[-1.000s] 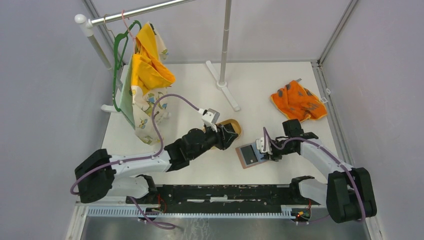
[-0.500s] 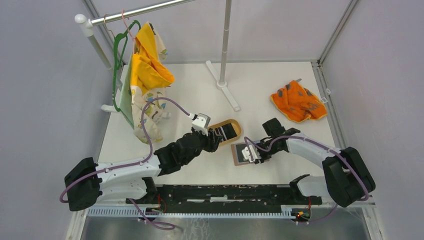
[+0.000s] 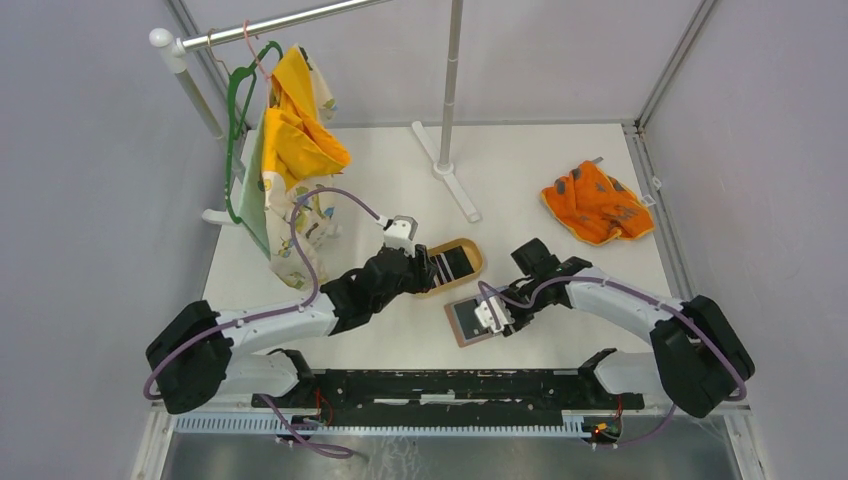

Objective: Put the credit cards into the card holder
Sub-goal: Pick up the credit card from the storage box.

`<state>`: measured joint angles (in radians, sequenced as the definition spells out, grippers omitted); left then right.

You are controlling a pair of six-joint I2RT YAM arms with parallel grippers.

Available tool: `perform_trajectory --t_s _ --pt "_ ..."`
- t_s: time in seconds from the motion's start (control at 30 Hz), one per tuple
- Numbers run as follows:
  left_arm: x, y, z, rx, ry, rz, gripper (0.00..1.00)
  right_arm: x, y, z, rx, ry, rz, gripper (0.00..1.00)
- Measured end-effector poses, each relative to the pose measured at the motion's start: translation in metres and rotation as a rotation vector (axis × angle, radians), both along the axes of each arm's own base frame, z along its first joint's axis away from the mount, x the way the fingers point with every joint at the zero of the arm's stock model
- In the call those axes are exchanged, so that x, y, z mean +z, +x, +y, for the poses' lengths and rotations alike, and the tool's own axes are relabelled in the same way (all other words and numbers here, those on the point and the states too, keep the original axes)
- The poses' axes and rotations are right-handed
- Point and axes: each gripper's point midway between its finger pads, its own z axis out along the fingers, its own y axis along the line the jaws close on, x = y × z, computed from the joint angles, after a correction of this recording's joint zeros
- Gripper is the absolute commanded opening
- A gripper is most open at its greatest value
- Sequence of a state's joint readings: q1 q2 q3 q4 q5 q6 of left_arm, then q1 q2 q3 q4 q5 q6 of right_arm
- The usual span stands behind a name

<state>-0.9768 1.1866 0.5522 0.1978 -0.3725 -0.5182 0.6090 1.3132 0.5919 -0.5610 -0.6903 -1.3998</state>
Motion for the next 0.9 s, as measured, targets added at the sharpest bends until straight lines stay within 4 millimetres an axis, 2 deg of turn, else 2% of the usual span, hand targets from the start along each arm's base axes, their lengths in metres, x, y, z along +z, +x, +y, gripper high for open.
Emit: perform_trajectory --t_s 0.07,0.13,0.17,0.2,0.33,0.37,0.47,0.53,0.6,0.73,0.9 --pt "-0.011 0.009 0.005 0.033 0.01 0.061 0.52 0.009 0.006 -0.007 -0.047 0.024 0.0 0.56" --pt "-0.016 0.015 0.013 0.066 0.002 0.102 0.52 0.022 0.013 -0.011 -0.101 0.052 -0.009 0.71" --pt "-0.016 0.018 0.016 0.081 -0.006 0.114 0.52 0.033 0.02 -0.011 -0.131 0.074 -0.026 0.94" --pt "-0.016 0.02 0.02 0.095 -0.009 0.124 0.53 0.043 0.026 -0.009 -0.152 0.094 -0.04 0.98" --pt "-0.013 0.021 0.03 0.121 -0.009 0.135 0.64 0.096 0.057 0.013 -0.269 0.212 -0.06 0.98" --pt "-0.011 0.021 0.033 0.128 -0.014 0.135 0.65 0.112 0.066 0.023 -0.309 0.265 -0.039 0.98" --pt "-0.006 0.023 0.04 0.147 -0.066 0.137 0.68 0.141 0.083 0.05 -0.37 0.377 0.114 0.98" --pt "-0.007 0.023 0.049 0.165 -0.101 0.143 0.68 0.143 0.098 0.068 -0.425 0.414 0.236 0.98" --pt "-0.011 0.021 0.054 0.175 -0.116 0.155 0.67 0.13 0.111 0.076 -0.519 0.417 0.33 0.98" --pt "-0.012 0.014 0.056 0.171 -0.148 0.172 0.64 0.104 0.116 0.08 -0.765 0.397 0.497 0.98" --pt "-0.021 0.004 0.063 0.18 -0.171 0.183 0.62 0.098 0.126 0.091 -1.028 0.42 0.627 0.98"
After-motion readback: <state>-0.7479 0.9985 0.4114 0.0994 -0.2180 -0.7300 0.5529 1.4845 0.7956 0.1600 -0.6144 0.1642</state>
